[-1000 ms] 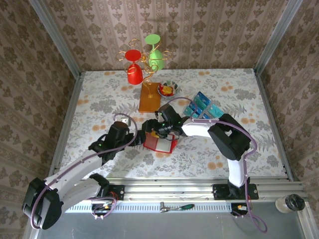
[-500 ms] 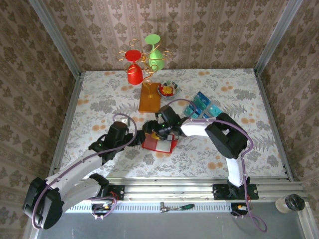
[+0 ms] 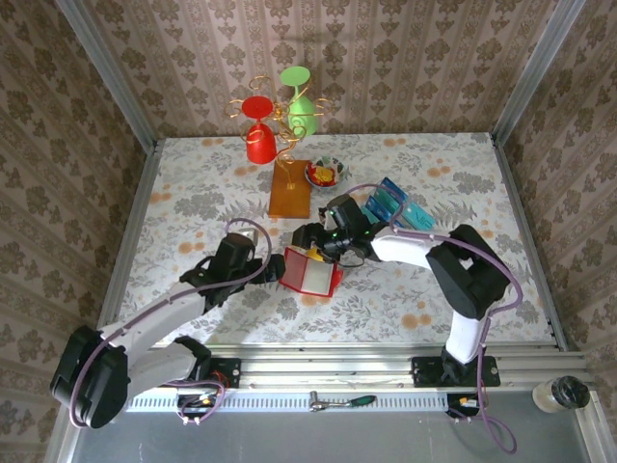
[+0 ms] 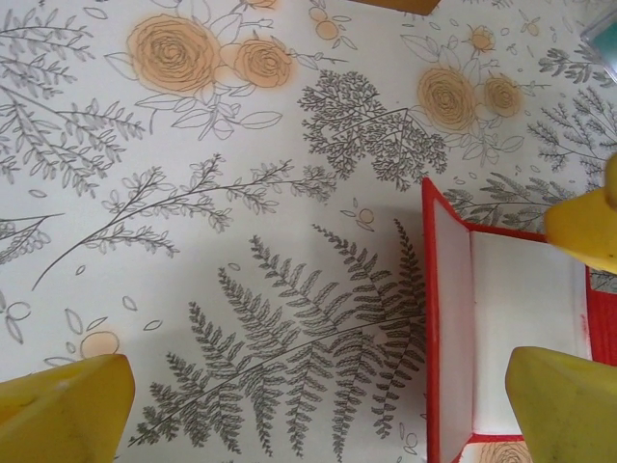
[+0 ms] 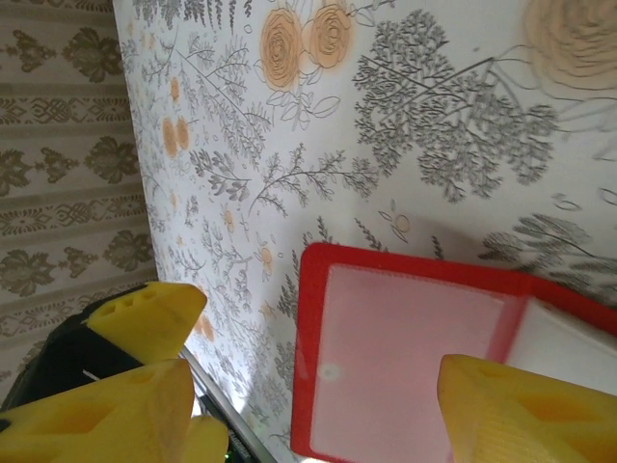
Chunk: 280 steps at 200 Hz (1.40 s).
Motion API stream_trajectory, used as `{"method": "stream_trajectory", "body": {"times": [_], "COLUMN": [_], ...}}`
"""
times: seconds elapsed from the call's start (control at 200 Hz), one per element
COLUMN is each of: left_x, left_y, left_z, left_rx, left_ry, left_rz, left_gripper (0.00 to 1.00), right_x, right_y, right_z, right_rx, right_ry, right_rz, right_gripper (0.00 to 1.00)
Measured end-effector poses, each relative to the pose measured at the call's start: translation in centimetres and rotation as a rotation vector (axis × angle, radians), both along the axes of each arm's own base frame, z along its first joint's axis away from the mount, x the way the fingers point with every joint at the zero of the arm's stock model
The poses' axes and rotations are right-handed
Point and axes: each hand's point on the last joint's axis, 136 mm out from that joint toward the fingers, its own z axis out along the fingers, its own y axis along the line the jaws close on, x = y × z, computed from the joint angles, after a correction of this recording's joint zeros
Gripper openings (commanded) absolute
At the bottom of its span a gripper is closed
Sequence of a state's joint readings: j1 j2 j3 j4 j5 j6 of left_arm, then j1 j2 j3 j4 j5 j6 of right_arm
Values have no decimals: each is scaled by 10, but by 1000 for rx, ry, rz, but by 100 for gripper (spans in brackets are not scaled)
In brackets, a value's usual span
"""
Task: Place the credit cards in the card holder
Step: Turn over the card slot in the card holder, then open the card holder at the center of the table.
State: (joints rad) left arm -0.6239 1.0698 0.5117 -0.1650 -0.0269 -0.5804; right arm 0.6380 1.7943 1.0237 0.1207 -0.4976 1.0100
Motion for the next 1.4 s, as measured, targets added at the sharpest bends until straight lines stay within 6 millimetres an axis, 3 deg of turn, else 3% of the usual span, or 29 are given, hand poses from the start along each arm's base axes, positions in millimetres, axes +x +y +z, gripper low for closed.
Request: {"method": "stream_trajectory", "body": {"times": [0.185, 0.315, 0.495, 0.69, 0.825, 1.06, 1.2, 1.4], "left_x": [7, 11, 13, 13, 14, 8, 3, 6], "left_y": [-24, -34, -37, -30, -24, -1, 6, 0], "left_z": [12, 7, -8, -20, -23, -44, -53, -55], "left_rx": [28, 77, 191, 264, 285, 314, 323, 299], "left_ry": [-23, -22, -1, 16, 15, 64, 88, 85], "left_rz": [-63, -92, -110, -97, -78, -29, -16, -23], "left_gripper": [100, 100, 100, 100, 100, 100, 100, 100], "right_x": [-11, -17, -34, -49, -53, -55, -59, -63], "right_y": [-31, -56, -87, -99, -107, -123, -137, -144], "right_z": [14, 18, -11, -39, -53, -66, -76, -76], "right_rx": [-122, -246, -448, -557, -604, -650, -675, -673], "right_ry": [-60, -112, -101, -73, -56, -38, -15, -17], "right_rz": [-22, -41, -26, 12, 19, 5, -8, -19], "right_gripper": [68, 68, 68, 65, 51, 9, 6, 14]}}
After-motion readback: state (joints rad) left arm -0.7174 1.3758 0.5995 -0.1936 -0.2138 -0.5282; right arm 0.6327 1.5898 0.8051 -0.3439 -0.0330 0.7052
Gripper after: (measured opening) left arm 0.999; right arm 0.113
